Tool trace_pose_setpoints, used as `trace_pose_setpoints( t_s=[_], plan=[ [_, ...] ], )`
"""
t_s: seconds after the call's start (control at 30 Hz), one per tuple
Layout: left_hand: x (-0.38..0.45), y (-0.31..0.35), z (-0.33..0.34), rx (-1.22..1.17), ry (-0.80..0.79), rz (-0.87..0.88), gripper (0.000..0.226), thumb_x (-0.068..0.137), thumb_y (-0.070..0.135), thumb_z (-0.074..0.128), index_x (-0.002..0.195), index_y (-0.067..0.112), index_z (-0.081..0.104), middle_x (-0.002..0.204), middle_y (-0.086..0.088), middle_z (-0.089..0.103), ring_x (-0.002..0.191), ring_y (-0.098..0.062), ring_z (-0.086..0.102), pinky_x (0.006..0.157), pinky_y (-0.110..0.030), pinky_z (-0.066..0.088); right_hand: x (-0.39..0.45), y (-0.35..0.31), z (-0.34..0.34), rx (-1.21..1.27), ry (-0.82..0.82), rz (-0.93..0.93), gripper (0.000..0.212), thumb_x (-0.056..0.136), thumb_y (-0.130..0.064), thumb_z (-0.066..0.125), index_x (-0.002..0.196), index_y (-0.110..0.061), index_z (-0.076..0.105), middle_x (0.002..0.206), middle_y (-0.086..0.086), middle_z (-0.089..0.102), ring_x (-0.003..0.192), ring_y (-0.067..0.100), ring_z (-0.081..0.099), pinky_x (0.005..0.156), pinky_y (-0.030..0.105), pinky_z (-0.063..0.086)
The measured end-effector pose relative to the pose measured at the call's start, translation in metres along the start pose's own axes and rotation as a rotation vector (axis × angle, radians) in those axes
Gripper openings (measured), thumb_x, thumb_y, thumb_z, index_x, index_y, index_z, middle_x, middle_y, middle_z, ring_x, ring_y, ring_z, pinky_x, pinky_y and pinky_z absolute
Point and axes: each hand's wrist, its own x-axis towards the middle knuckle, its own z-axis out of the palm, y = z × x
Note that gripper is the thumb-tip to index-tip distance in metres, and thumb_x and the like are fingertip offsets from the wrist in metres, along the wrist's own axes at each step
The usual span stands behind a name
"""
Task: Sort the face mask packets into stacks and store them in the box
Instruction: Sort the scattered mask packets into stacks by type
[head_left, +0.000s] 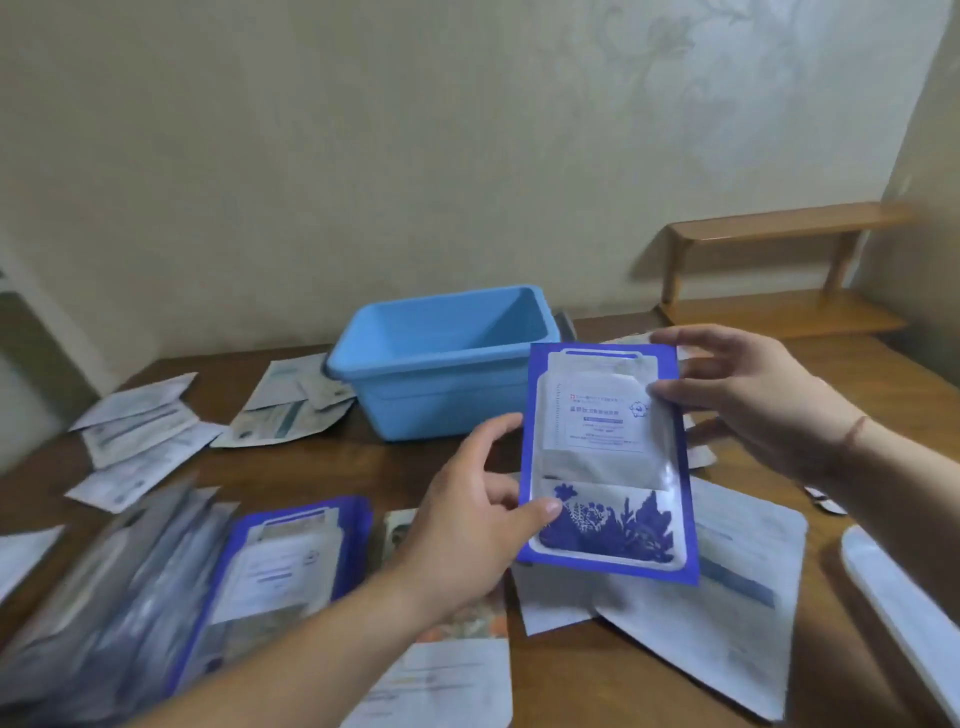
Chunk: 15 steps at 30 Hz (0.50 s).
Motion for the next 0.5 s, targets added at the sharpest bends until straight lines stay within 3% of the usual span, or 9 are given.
trace_pose_setpoints(
  t_s=[0.1,0.23,0.33,0.4,0.5],
  plan=[
    [-0.035,-0.010,-0.045,0.020,0.131,0.028,0.042,0.085,0.014,0.074,0.115,0.037,0.055,0.068,0.003,0.072,0.063,-0.010,0.069,0.061,-0.024,0.053,0.003,-0.010,0.050,-0.029,-0.126,-0.019,0.037,0.082,0.005,0.068,0.113,-0.016,0.062,0.088,0.014,0.075,0.072,0.026,0.072,0.053,0.037,0.057],
    [-0.073,-0.034,-0.100,0.073,0.291,-0.035,0.019,0.082,0.016,0.077,0.098,0.026,0.072,0.059,0.005,0.061,0.059,-0.009,0.058,0.060,-0.024,0.050,0.007,-0.018,0.125,-0.064,-0.237,-0.022,0.036,0.079,0.008,0.070,0.111,-0.008,0.063,0.084,0.023,0.070,0.063,0.025,0.067,0.050,0.038,0.059],
    [-0.106,-0.047,-0.133,0.083,0.335,-0.130,0.036,0.069,0.032,0.083,0.103,0.033,0.074,0.068,0.017,0.064,0.067,-0.002,0.060,0.065,-0.019,0.049,0.010,-0.012,0.179,-0.131,-0.310,0.000,0.037,0.080,0.009,0.069,0.114,-0.004,0.062,0.083,0.022,0.069,0.056,0.021,0.066,0.047,0.032,0.057],
    [-0.130,-0.059,-0.151,0.069,0.297,-0.221,0.054,0.056,0.043,0.085,0.108,0.040,0.071,0.086,0.022,0.072,0.086,0.001,0.068,0.075,-0.016,0.051,0.011,-0.005,0.210,-0.204,-0.354,-0.002,0.039,0.079,0.008,0.070,0.117,-0.001,0.062,0.073,0.013,0.068,0.049,0.018,0.062,0.041,0.026,0.051],
    [-0.157,-0.073,-0.170,0.060,0.250,-0.326,0.070,0.047,0.051,0.090,0.113,0.042,0.069,0.099,0.018,0.075,0.096,-0.004,0.070,0.081,-0.026,0.058,0.008,0.007,0.246,-0.364,-0.419,-0.018,0.040,0.077,0.004,0.074,0.115,-0.003,0.065,0.064,0.006,0.065,0.039,0.013,0.055,0.036,0.021,0.043]
  ],
)
